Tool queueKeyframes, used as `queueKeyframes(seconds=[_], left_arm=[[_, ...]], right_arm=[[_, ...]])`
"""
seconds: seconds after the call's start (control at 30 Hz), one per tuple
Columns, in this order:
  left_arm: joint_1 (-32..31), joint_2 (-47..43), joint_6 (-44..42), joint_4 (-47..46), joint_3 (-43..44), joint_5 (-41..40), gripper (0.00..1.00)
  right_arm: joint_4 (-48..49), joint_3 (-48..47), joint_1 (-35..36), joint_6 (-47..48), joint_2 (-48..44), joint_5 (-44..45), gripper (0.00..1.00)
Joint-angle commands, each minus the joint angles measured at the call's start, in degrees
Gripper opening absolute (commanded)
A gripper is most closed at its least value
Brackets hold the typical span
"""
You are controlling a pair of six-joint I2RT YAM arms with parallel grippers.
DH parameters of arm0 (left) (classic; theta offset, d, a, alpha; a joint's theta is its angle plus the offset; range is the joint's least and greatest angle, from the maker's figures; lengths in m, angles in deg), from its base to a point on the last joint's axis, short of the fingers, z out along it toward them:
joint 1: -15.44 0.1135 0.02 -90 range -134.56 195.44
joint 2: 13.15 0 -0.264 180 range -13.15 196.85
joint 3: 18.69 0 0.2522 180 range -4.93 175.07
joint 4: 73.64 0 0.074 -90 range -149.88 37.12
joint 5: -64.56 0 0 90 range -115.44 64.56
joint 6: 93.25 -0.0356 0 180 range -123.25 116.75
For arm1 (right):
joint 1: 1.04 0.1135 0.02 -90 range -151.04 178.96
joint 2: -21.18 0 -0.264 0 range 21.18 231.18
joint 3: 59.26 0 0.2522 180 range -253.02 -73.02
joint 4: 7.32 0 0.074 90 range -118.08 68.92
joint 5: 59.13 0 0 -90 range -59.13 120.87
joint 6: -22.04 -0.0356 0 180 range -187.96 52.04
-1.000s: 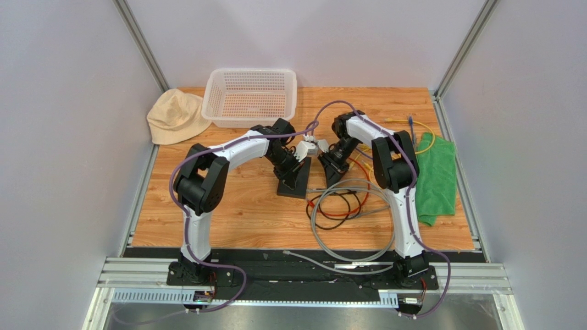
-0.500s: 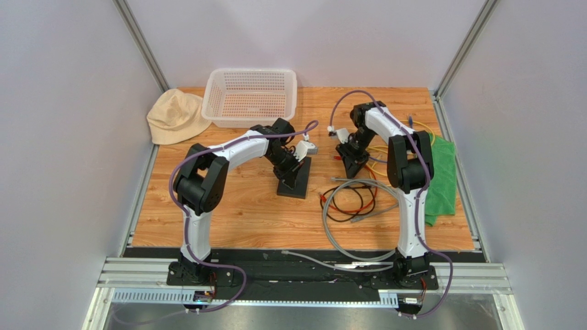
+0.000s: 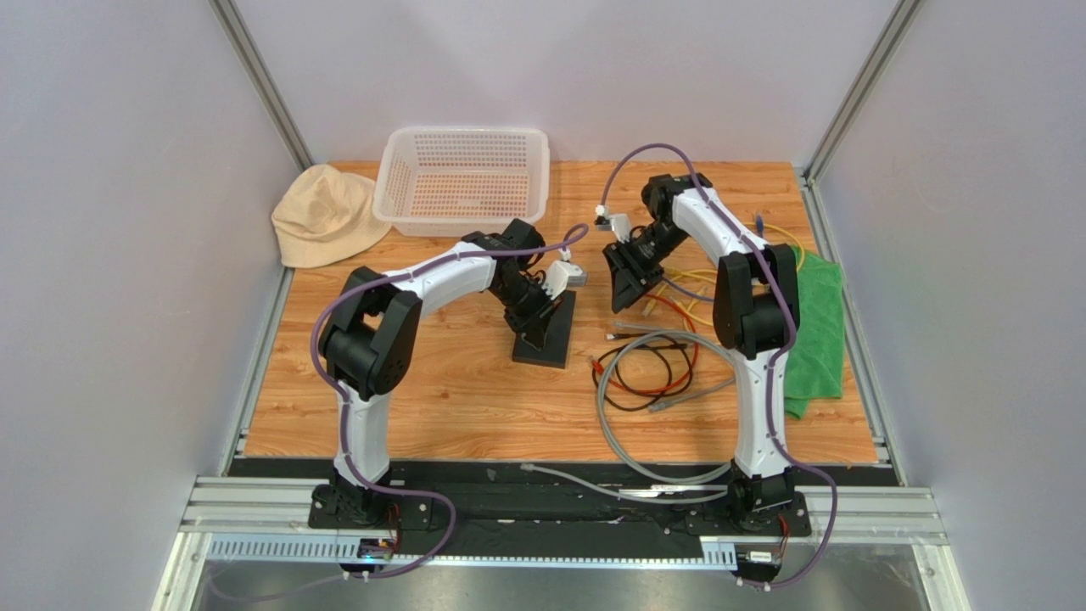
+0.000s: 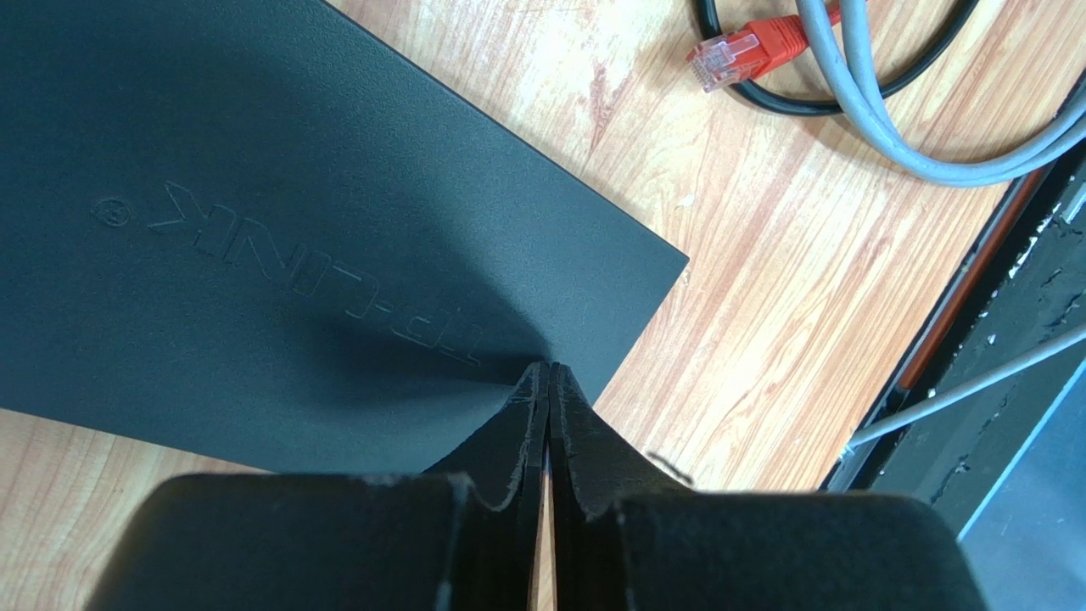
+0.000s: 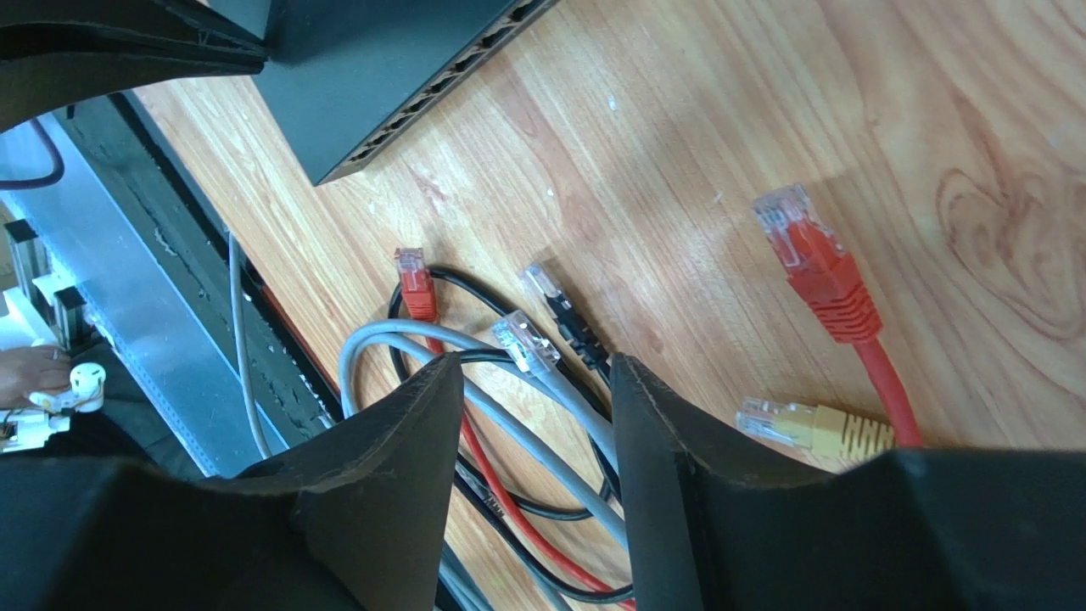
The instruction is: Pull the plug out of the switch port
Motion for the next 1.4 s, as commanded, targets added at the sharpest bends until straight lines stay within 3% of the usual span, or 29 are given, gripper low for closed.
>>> queueKeyframes(seconds=[0.0,0.23,0.37,0.5,0.73,0.8,0.83,0.87,0.97,1.03,1.17,1.2,1.27,1.37], left_arm=[[0.4,-0.3,-0.7,0.0,-1.6,-5.1,0.11],[0.5,-0.2,-0.3,-0.6,-2.0,-5.3,0.14],[0.5,-0.2,-0.4,-0.7,-2.0,-5.3,0.14],[0.9,-0.4,-0.5,-0.5,-1.7,-5.0,0.14],[1.9,-1.6,-1.1,-0.6,-1.3,-5.3,0.14],[2.2,-1.8,-1.1,-0.7,-1.3,-5.2,0.14],[2.3,-1.9,-0.9,-0.6,-1.2,-5.2,0.14],[2.4,-2.0,-0.8,-0.5,-1.2,-5.1,0.14],[2.8,-2.6,-0.4,-0.5,-1.5,-4.8,0.18],[3.0,-4.0,0.0,-0.5,-1.7,-5.0,0.28],[3.7,-8.6,1.2,-1.7,-2.7,-6.3,0.43],[3.8,-10.6,1.5,-1.7,-2.8,-6.5,0.53],[4.4,-12.6,2.4,-1.1,-3.0,-7.2,0.65],[6.0,-17.3,3.5,-0.2,-3.7,-7.7,0.69]], right_arm=[[-6.1,2.4,0.9,3.5,-2.9,-1.7,0.52],[2.0,11.6,1.2,1.8,-5.8,8.2,0.56],[8.6,13.9,0.9,-1.3,-7.7,17.0,0.40],[11.7,11.6,-1.2,-2.9,-8.1,23.2,0.27],[11.1,0.6,-4.7,-5.0,-6.5,25.5,0.24],[10.9,-1.8,-4.9,-5.5,-5.9,26.4,0.29],[10.4,-2.9,-4.9,-6.3,-5.6,26.0,0.36],[8.4,-3.7,-4.9,-6.5,-5.3,25.3,0.49],[3.7,-5.1,-4.9,-5.5,-7.0,17.1,0.60],[3.0,-1.2,-4.8,-4.0,-9.5,11.2,0.61],[11.9,12.6,-4.5,-4.0,-21.4,9.4,0.64],[15.1,15.8,-4.5,-7.6,-23.8,11.3,0.64],[23.8,25.0,-4.4,-11.4,-30.6,15.6,0.65],[32.0,32.8,-3.7,-18.6,-37.5,22.7,0.66]])
